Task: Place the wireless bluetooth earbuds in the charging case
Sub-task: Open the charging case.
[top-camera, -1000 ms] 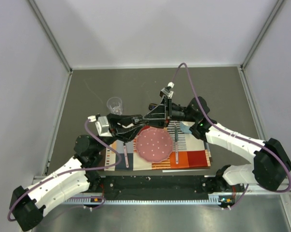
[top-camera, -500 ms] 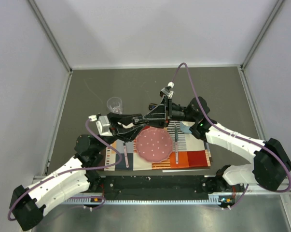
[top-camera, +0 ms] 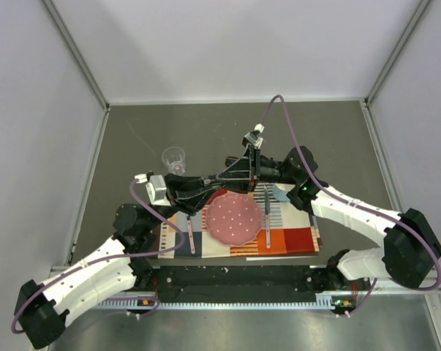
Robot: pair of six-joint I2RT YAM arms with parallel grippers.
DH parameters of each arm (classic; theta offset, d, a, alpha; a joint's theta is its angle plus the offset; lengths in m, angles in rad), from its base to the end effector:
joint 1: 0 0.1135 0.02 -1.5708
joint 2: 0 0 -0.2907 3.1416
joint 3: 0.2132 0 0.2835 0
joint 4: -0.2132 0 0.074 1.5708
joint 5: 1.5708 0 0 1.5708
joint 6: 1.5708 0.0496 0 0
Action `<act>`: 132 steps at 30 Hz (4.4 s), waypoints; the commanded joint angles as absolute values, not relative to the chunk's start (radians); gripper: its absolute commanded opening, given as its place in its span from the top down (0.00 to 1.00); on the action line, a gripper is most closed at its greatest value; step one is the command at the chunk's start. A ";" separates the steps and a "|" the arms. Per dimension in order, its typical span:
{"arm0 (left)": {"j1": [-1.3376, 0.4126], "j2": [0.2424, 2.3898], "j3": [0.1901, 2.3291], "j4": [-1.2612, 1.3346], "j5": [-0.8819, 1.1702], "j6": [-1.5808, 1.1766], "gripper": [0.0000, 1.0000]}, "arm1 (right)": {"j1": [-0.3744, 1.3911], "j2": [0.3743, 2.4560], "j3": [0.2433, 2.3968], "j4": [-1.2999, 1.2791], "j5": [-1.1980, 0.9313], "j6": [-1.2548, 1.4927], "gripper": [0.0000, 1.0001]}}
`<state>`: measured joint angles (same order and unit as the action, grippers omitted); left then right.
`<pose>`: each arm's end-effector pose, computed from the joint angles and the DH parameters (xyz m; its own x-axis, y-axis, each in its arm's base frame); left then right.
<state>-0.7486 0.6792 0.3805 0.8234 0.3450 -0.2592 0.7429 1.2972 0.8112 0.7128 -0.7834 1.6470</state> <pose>0.1210 -0.1353 0.3324 0.1356 -0.4552 -0.8800 0.9205 0.3865 -0.0581 0.2126 0.2428 0.3415 -0.9954 0.0450 -0.0840 -0.0901 -0.1560 0.9836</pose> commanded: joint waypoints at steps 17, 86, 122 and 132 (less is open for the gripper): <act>-0.744 0.641 0.302 0.965 0.259 -0.230 1.00 | 0.742 1.160 0.979 0.204 -0.736 1.244 0.28; -0.746 0.673 0.285 1.055 0.396 -0.126 1.00 | 0.759 1.187 0.969 0.175 -0.765 1.226 0.56; -0.744 0.692 0.298 1.014 0.417 -0.129 1.00 | 0.795 1.167 1.083 0.015 -0.673 1.083 0.89; -0.746 0.693 0.298 1.011 0.422 -0.129 1.00 | 0.796 1.158 1.097 0.003 -0.661 1.062 0.88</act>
<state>-0.7403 0.6838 0.2646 1.0149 0.3954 -0.1238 0.7761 1.1828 1.0340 -0.0196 -0.6796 1.1053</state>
